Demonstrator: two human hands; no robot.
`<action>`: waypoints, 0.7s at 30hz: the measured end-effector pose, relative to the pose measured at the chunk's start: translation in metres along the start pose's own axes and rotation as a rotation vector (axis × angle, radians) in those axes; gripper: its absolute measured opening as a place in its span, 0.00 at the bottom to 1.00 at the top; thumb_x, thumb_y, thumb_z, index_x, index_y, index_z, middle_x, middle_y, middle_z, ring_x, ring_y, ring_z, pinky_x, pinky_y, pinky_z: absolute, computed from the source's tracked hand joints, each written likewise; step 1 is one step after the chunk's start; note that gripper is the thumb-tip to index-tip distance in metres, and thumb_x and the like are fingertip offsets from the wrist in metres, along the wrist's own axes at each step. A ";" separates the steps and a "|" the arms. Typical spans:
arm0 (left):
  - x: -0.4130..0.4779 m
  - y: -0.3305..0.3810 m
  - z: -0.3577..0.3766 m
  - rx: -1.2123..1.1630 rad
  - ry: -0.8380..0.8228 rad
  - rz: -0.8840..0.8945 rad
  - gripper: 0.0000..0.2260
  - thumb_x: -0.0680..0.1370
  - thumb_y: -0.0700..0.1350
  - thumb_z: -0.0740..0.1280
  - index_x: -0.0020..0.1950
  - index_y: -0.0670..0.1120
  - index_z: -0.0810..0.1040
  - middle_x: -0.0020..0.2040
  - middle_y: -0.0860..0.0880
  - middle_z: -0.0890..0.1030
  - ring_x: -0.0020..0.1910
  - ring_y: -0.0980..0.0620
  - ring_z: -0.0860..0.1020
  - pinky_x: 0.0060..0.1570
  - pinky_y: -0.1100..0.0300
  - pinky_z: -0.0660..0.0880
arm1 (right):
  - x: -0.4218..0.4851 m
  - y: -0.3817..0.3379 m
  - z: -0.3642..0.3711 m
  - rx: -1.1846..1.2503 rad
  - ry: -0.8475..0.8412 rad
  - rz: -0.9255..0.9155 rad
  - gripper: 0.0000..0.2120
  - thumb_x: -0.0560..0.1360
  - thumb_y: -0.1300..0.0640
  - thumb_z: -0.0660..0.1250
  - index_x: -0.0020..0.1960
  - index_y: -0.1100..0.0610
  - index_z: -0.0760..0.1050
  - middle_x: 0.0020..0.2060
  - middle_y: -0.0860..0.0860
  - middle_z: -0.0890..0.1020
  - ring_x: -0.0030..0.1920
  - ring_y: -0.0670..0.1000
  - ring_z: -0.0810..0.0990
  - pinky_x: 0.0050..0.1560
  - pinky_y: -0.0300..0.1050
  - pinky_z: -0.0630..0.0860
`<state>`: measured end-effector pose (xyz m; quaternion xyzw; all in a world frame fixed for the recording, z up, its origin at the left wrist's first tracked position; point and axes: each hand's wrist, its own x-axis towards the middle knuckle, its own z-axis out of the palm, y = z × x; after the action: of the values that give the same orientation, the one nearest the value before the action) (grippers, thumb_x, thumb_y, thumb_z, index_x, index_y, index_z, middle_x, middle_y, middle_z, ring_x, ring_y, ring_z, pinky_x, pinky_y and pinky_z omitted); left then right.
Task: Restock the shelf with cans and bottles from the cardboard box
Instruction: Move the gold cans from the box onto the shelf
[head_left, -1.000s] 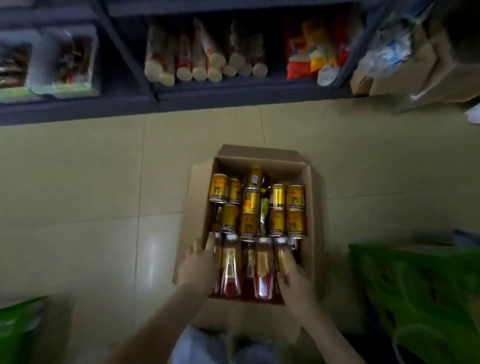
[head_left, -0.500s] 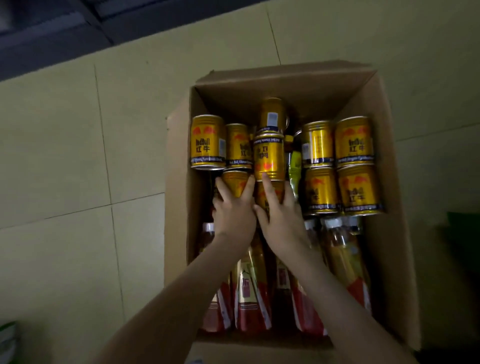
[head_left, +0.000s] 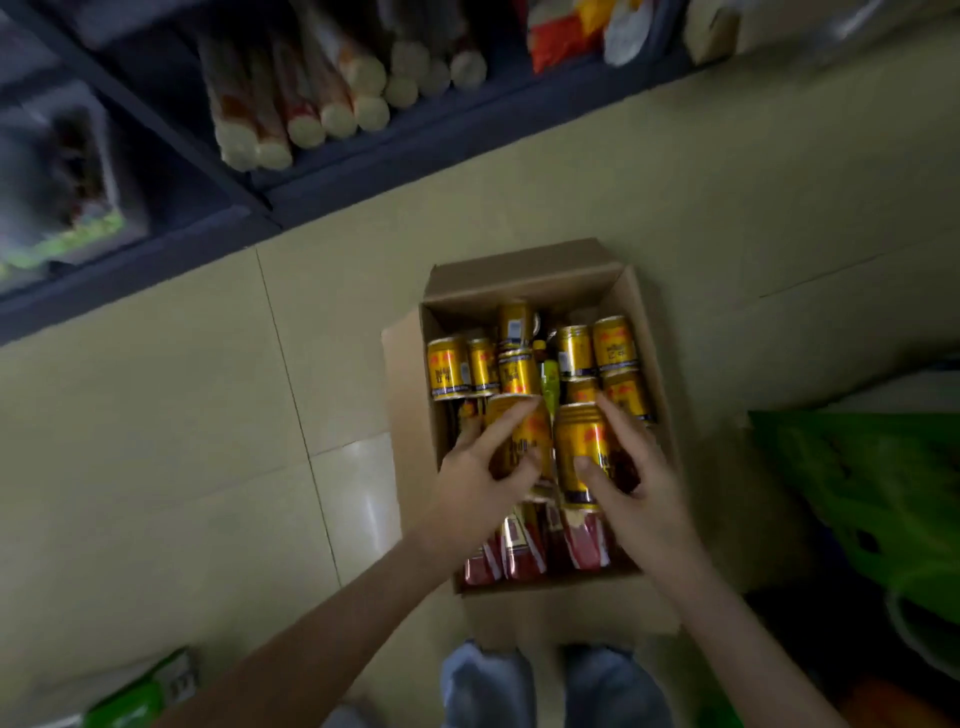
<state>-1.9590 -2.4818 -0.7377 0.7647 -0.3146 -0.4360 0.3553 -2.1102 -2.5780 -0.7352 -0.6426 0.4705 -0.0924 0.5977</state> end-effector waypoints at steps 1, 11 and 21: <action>-0.018 0.029 -0.011 -0.034 -0.008 0.040 0.21 0.75 0.55 0.65 0.67 0.69 0.68 0.68 0.55 0.71 0.64 0.59 0.73 0.61 0.62 0.73 | -0.019 -0.033 -0.018 0.031 -0.002 -0.029 0.30 0.75 0.54 0.68 0.72 0.35 0.62 0.69 0.38 0.67 0.69 0.40 0.67 0.67 0.53 0.70; -0.194 0.352 -0.092 -0.141 -0.229 0.610 0.23 0.74 0.55 0.67 0.67 0.71 0.67 0.68 0.54 0.70 0.66 0.58 0.71 0.65 0.62 0.68 | -0.264 -0.325 -0.182 0.430 0.296 -0.351 0.33 0.63 0.48 0.78 0.66 0.37 0.72 0.63 0.38 0.77 0.63 0.43 0.76 0.54 0.41 0.78; -0.391 0.510 -0.008 -0.318 -0.499 1.097 0.22 0.74 0.52 0.69 0.65 0.68 0.71 0.67 0.50 0.73 0.65 0.52 0.74 0.61 0.55 0.74 | -0.552 -0.379 -0.246 0.400 0.761 -0.680 0.35 0.62 0.40 0.77 0.66 0.38 0.70 0.59 0.49 0.79 0.57 0.53 0.79 0.52 0.53 0.79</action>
<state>-2.2046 -2.4503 -0.1445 0.3048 -0.6664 -0.3971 0.5526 -2.3891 -2.4105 -0.1006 -0.5533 0.3925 -0.5940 0.4324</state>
